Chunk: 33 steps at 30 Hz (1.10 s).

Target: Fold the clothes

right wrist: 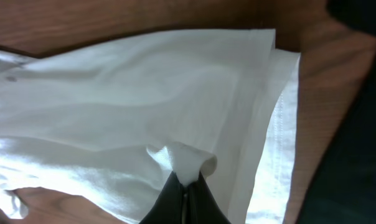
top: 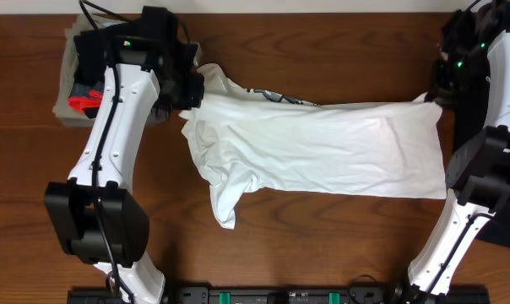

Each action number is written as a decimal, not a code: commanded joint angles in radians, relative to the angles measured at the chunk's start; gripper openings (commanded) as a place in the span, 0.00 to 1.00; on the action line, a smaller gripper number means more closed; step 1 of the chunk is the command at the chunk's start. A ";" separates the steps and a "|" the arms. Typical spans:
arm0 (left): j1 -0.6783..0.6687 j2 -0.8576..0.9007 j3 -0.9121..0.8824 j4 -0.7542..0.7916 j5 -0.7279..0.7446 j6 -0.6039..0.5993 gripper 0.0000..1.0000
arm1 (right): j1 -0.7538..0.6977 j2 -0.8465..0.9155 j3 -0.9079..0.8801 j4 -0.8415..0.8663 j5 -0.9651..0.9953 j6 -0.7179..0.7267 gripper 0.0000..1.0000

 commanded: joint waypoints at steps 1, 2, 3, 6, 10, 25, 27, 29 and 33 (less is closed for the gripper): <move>-0.018 0.007 -0.037 -0.005 0.010 -0.005 0.06 | 0.002 -0.031 -0.068 0.027 0.017 -0.010 0.01; -0.023 0.010 -0.047 -0.002 0.010 -0.005 0.06 | 0.002 -0.031 -0.093 0.042 0.017 -0.010 0.01; -0.029 0.013 -0.056 0.003 0.010 -0.005 0.06 | 0.002 -0.031 -0.106 0.051 0.017 -0.009 0.01; -0.045 0.017 -0.088 0.027 0.010 -0.005 0.06 | -0.001 -0.031 -0.146 0.077 0.017 -0.010 0.01; -0.063 0.029 -0.113 0.052 0.010 -0.005 0.06 | -0.004 -0.031 -0.180 0.104 0.017 -0.009 0.01; -0.098 0.091 -0.114 0.042 0.009 -0.005 0.17 | -0.024 -0.031 -0.191 0.102 0.018 -0.006 0.12; -0.098 0.091 -0.114 0.035 0.009 -0.005 0.24 | -0.024 -0.031 -0.191 0.102 0.018 -0.006 0.13; -0.098 0.091 -0.114 0.028 0.009 -0.005 0.25 | -0.025 -0.031 -0.191 0.102 0.019 -0.006 0.13; -0.098 0.091 -0.114 0.016 0.009 -0.004 0.35 | -0.025 -0.031 -0.191 0.108 0.048 -0.005 0.17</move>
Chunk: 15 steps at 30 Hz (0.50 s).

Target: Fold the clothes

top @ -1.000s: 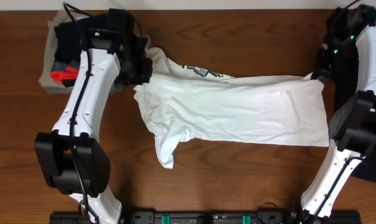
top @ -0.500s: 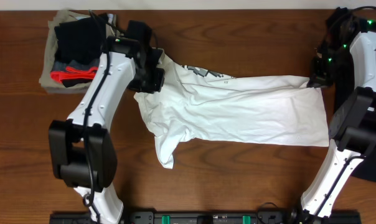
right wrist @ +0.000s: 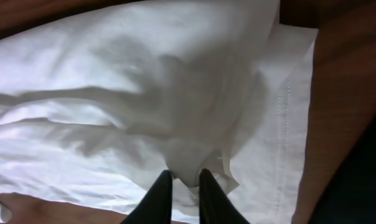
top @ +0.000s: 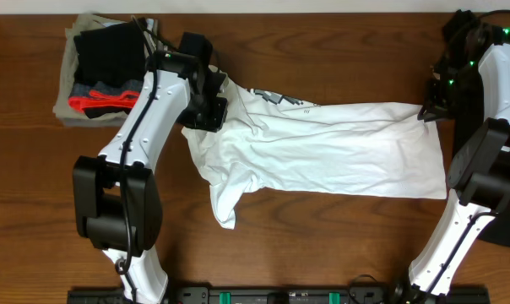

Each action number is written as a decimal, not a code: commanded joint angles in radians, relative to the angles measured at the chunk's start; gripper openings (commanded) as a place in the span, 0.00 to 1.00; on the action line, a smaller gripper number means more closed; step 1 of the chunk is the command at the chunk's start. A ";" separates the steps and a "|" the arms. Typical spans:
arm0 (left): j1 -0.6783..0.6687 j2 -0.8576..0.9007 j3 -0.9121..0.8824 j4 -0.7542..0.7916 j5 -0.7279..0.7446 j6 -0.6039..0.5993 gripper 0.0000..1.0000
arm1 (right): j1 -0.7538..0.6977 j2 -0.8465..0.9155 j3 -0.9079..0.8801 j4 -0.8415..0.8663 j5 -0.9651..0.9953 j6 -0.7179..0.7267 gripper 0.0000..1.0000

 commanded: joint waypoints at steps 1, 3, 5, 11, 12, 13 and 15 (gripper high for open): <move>0.000 0.009 -0.006 -0.008 -0.002 0.000 0.39 | -0.006 -0.031 -0.006 0.011 0.033 0.006 0.18; 0.001 0.009 -0.006 -0.006 -0.003 0.017 0.50 | -0.006 -0.031 -0.006 0.037 0.056 0.026 0.18; 0.001 0.009 -0.006 0.003 -0.018 0.022 0.54 | -0.006 -0.031 -0.006 0.064 0.079 0.053 0.17; 0.000 0.009 -0.006 0.034 -0.020 0.022 0.55 | -0.006 -0.031 -0.014 0.124 0.095 0.113 0.15; 0.000 0.009 -0.006 0.037 -0.020 0.022 0.55 | -0.006 -0.031 -0.022 0.132 0.097 0.119 0.15; 0.000 0.009 -0.006 0.039 -0.020 0.022 0.55 | -0.006 -0.031 -0.033 0.142 0.097 0.121 0.15; 0.000 0.009 -0.006 0.044 -0.020 0.022 0.55 | -0.006 -0.031 -0.068 0.164 0.097 0.126 0.15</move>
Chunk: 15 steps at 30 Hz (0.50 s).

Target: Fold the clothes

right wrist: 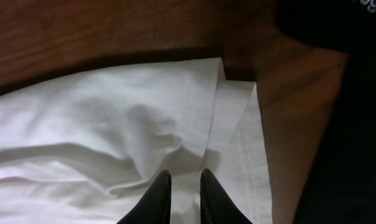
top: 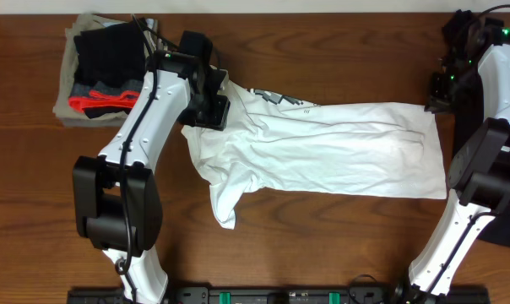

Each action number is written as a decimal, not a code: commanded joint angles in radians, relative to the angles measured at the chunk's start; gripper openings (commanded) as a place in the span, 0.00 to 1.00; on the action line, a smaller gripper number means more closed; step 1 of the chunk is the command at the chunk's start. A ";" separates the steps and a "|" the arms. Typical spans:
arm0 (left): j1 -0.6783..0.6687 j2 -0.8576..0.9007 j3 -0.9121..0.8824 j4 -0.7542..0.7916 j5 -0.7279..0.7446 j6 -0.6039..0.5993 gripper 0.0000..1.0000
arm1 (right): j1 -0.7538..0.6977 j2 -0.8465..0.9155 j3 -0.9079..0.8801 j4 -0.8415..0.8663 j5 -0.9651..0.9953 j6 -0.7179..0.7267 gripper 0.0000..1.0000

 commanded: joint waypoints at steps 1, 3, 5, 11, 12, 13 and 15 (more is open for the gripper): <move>0.000 0.009 -0.006 0.005 -0.012 0.013 0.55 | -0.006 -0.030 -0.065 0.024 0.016 0.045 0.14; 0.000 0.009 -0.006 0.009 -0.012 0.013 0.55 | -0.006 -0.030 -0.120 0.057 0.016 0.048 0.12; 0.000 0.009 -0.006 0.011 -0.012 0.013 0.55 | -0.006 -0.030 -0.172 0.090 0.016 0.055 0.08; 0.000 0.009 -0.006 0.012 -0.012 0.013 0.55 | -0.006 -0.030 -0.249 0.150 0.016 0.067 0.06; 0.000 0.009 -0.006 0.012 -0.012 0.013 0.55 | -0.006 -0.030 -0.249 0.154 0.016 0.067 0.06; 0.000 0.009 -0.006 0.012 -0.012 0.013 0.55 | -0.006 -0.030 -0.249 0.158 0.016 0.067 0.06; 0.000 0.009 -0.006 0.012 -0.012 0.013 0.55 | -0.007 -0.030 -0.248 0.164 0.016 0.067 0.07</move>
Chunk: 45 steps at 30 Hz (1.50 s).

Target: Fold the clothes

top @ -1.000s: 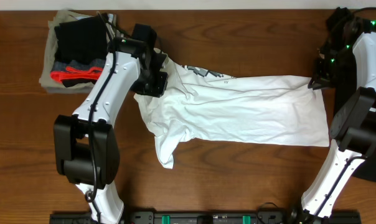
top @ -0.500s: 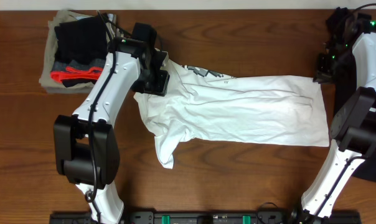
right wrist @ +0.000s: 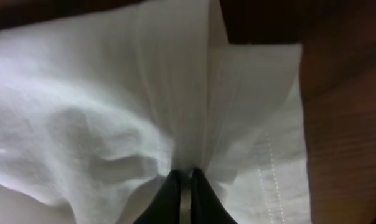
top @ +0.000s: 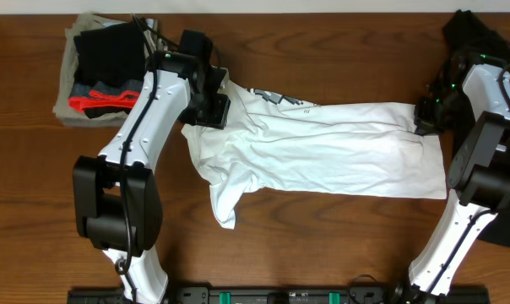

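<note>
A white T-shirt lies stretched out sideways across the wooden table, its hem to the right and a sleeve hanging toward the front left. My left gripper sits on the bunched collar end; its fingers are hidden under the wrist, so their state does not show. At the shirt's far right corner my right gripper is down on the hem. In the right wrist view that gripper is shut on a ridge of the white cloth, which puckers up between the fingertips.
A stack of folded dark, red and grey clothes sits at the back left corner. A dark garment lies at the back right, behind the right arm. Bare wood lies in front of the shirt.
My right gripper was open just above the hem corner; now it is lower, further onto the cloth, and shut on a fold of it. The left arm and the shirt's left end have not moved.
At first my right gripper was shut on the hem's far corner and the left gripper was further left by the clothes stack. Then the left had shifted right, bunching the collar end, and the right jaws stood open. The right gripper hovered open, and now grips the hem again.
</note>
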Each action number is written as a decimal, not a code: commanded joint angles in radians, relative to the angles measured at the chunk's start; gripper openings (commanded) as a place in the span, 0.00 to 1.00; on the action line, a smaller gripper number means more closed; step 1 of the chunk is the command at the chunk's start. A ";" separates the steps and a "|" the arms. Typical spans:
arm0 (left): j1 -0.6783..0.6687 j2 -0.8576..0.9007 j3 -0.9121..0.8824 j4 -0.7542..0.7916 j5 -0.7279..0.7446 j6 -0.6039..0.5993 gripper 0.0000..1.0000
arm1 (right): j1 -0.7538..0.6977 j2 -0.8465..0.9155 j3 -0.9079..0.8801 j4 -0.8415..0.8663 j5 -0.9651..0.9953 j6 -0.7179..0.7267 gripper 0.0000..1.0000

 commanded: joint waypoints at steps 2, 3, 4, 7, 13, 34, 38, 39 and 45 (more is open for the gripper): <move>0.000 0.009 -0.006 -0.002 -0.011 0.013 0.55 | -0.011 -0.029 -0.003 0.013 0.010 0.018 0.11; 0.000 0.009 -0.006 -0.002 -0.011 0.013 0.55 | -0.014 -0.029 -0.003 0.015 0.010 0.018 0.13; 0.000 0.009 -0.006 -0.002 -0.011 0.013 0.55 | -0.016 -0.029 -0.003 0.020 0.010 0.018 0.15; 0.000 0.009 -0.006 -0.002 -0.011 0.013 0.55 | -0.020 -0.029 -0.004 0.039 0.010 0.017 0.20; 0.000 0.009 -0.006 -0.003 -0.011 0.013 0.55 | -0.014 -0.029 -0.013 0.081 0.002 0.024 0.15; 0.000 0.009 -0.006 -0.002 -0.011 0.010 0.55 | -0.013 -0.029 0.151 0.131 -0.076 0.025 0.01; 0.000 0.009 -0.006 -0.002 -0.011 0.010 0.55 | -0.005 -0.029 0.218 0.159 -0.080 0.029 0.01; 0.000 0.009 -0.006 -0.002 -0.011 0.010 0.55 | -0.003 -0.029 0.223 0.176 -0.080 0.036 0.01; 0.000 0.009 -0.006 -0.002 -0.011 0.010 0.55 | 0.001 -0.029 0.222 0.272 -0.078 0.048 0.01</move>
